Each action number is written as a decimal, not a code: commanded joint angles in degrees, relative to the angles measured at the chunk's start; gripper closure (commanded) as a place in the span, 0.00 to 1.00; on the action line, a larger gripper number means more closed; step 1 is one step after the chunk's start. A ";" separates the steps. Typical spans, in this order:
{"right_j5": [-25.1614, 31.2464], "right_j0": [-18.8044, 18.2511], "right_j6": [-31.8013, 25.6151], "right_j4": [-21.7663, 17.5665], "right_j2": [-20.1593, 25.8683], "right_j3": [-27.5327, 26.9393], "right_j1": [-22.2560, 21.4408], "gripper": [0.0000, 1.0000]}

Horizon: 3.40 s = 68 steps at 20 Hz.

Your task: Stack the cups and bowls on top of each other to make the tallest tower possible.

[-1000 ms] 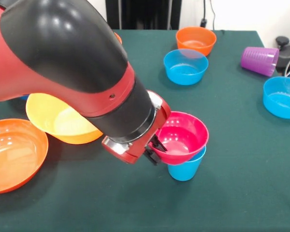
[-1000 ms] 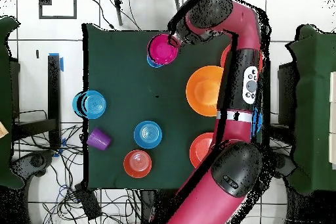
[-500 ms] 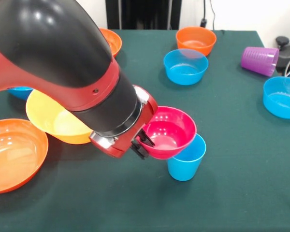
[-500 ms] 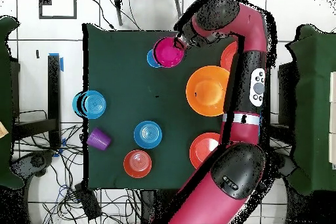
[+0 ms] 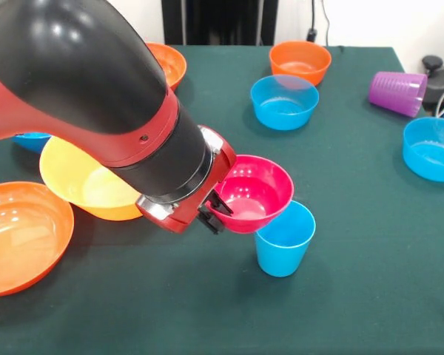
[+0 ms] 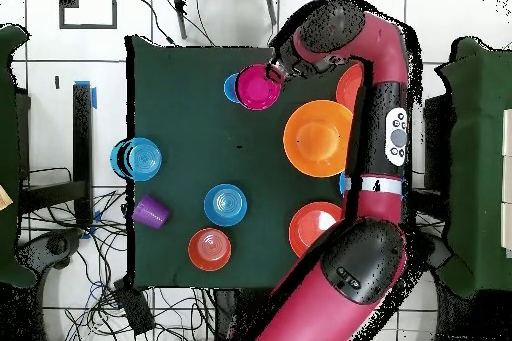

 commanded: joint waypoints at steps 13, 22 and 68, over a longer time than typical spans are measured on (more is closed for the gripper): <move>-6.51 4.76 14.81 7.14 -12.19 4.82 -2.20 1.00; -5.45 6.78 14.95 9.23 -13.94 2.39 -2.07 1.00; 1.07 10.69 11.29 8.05 -14.21 -8.93 0.05 1.00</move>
